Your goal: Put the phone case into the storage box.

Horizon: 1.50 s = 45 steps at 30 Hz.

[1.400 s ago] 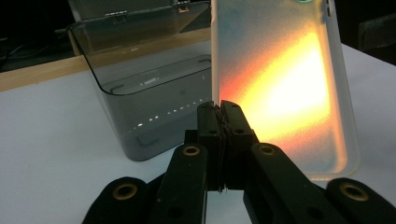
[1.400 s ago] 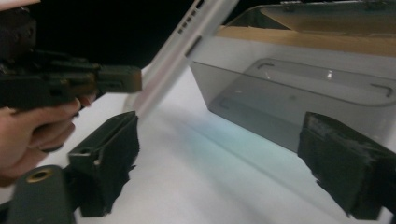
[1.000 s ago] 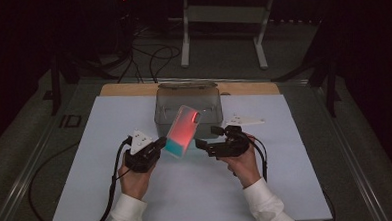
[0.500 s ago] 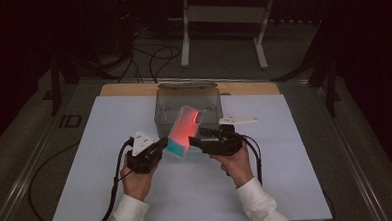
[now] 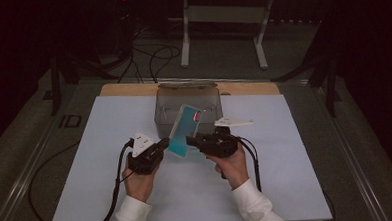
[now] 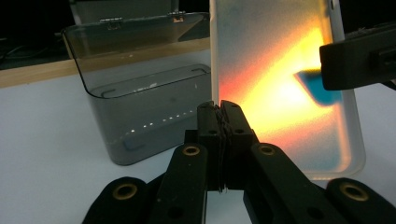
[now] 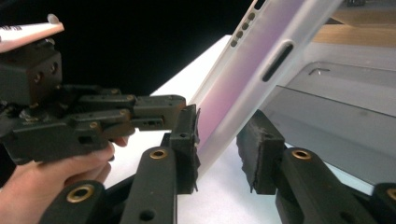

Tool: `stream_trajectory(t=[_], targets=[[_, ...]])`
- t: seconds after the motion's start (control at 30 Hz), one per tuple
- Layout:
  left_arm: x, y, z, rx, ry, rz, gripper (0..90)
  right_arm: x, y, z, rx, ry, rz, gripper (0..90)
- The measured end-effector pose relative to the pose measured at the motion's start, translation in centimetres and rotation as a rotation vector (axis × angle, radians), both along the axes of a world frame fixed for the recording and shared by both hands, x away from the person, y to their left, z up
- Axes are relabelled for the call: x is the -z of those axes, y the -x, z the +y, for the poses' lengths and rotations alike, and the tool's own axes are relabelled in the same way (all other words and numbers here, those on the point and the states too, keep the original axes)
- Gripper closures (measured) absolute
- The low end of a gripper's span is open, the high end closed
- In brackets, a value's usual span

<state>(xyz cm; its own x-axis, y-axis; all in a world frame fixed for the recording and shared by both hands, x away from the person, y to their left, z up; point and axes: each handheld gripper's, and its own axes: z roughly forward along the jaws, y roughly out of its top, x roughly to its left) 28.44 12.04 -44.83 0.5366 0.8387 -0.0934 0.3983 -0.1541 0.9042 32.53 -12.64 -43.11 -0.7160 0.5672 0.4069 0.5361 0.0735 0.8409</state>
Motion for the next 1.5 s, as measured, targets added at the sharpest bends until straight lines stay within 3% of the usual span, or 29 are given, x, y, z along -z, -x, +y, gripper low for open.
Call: stream_trajectory(t=[0.2,0.37,0.6,0.63,0.77,0.8,0.9,1.07,1.27,1.5], targets=[[0.3,0.3,-0.8,0.001,-0.008,0.006,89.0,-0.1,-0.1,-0.1,0.063,-0.008,0.032,74.6],[0.5,0.5,-1.3,0.011,0.001,0.013,88.6,-0.4,-0.1,-0.3,0.105,-0.044,0.065,81.0],[0.5,0.4,-1.4,0.045,0.001,0.022,85.4,-0.6,-0.1,-0.6,0.109,-0.059,0.09,81.9],[0.5,0.4,-1.4,0.046,-0.006,0.017,82.0,-0.6,-0.2,-0.6,0.11,-0.059,0.091,81.9],[0.3,0.2,-1.4,0.04,-0.009,0.005,50.0,-0.8,-0.2,-0.7,0.121,-0.049,0.083,81.9],[0.2,0.2,-1.3,0.011,-0.028,-0.007,50.0,-0.8,-0.1,-0.8,0.122,-0.047,0.082,81.9],[-0.1,0.1,-1.0,-0.006,-0.022,-0.028,24.9,-0.9,-0.2,-1.0,0.122,-0.035,0.082,81.8],[-0.8,-0.1,0.2,-0.016,-0.022,-0.057,3.2,-1.1,-0.2,-1.3,0.134,-0.003,0.08,81.8],[-1.3,0.4,2.7,-0.054,-0.032,-0.111,0.3,-1.6,-0.5,-1.6,0.142,0.015,0.082,81.8],[-0.3,1.1,5.4,-0.079,-0.034,-0.134,0.2,-2.1,-1.2,-2.0,0.132,0.03,0.108,81.7]])
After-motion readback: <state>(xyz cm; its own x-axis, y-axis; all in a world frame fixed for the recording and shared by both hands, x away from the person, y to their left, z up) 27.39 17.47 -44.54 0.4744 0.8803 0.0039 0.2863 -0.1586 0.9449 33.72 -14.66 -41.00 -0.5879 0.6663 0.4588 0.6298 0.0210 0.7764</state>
